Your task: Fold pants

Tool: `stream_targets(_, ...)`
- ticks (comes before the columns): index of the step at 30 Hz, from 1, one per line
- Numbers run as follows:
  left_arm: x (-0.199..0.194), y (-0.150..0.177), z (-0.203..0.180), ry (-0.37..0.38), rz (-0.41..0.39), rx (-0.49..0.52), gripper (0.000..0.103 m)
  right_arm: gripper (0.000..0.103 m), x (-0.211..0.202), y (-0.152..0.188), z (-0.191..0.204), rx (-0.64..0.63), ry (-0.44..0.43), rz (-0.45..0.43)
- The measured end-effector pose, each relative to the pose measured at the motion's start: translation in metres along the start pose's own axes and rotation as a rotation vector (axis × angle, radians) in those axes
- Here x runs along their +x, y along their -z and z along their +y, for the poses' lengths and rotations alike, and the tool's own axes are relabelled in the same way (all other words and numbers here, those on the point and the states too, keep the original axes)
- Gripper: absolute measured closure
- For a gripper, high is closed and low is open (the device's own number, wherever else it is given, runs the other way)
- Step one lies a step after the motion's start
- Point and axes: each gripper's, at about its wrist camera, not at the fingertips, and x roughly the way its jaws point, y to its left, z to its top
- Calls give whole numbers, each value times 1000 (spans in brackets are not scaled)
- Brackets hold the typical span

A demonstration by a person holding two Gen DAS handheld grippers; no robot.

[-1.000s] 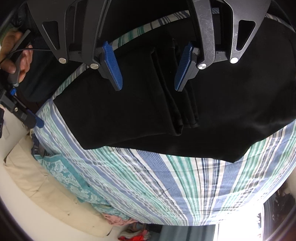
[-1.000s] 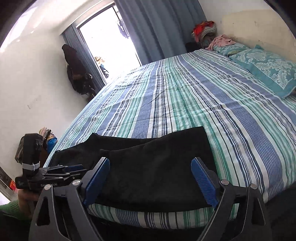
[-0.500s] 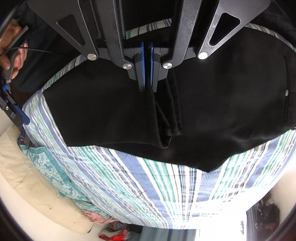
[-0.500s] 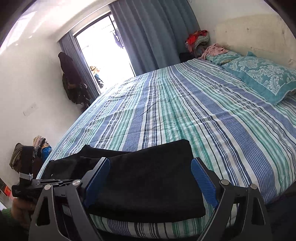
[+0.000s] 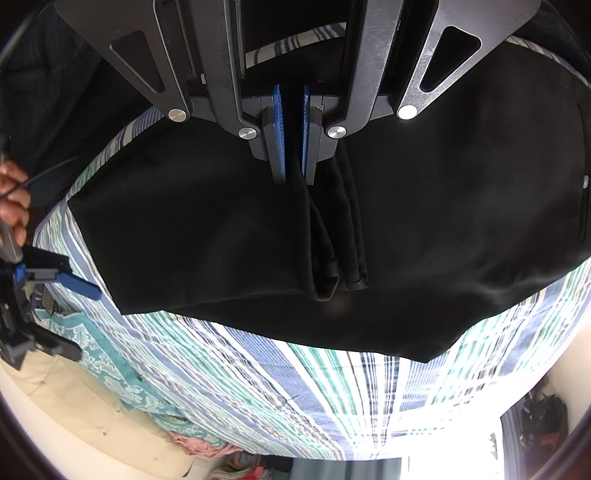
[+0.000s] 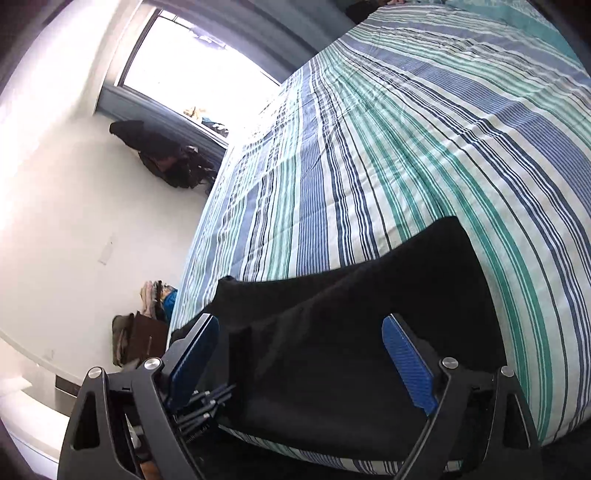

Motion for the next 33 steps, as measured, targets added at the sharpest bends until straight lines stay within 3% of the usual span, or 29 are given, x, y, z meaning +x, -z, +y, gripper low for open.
stream_targets(5,1,1,1,14,-6,2,93,14,53,-18,-56,169,69,112)
stream_targets(11,1,0,4,32,-2,-13,92,14,-1,-18,-30,133,-3,7)
stream_targets(15,2,-1,7,51,4,-23,92,13,-35,-2,-35,161,63,38)
stream_targets(19,3,0,7,55,3,-16,92,14,-27,28,-78,269,125,118)
stream_targets(21,2,1,7,52,-1,-15,92,14,-35,29,-82,292,93,72)
stream_targets(23,3,1,6,49,0,-16,92,14,-44,21,-79,316,59,27)
stream_targets(28,3,0,6,48,0,-15,92,13,-40,-18,-52,235,32,-22)
stream_targets(33,3,1,8,56,-7,-18,92,13,3,-19,-77,274,142,72)
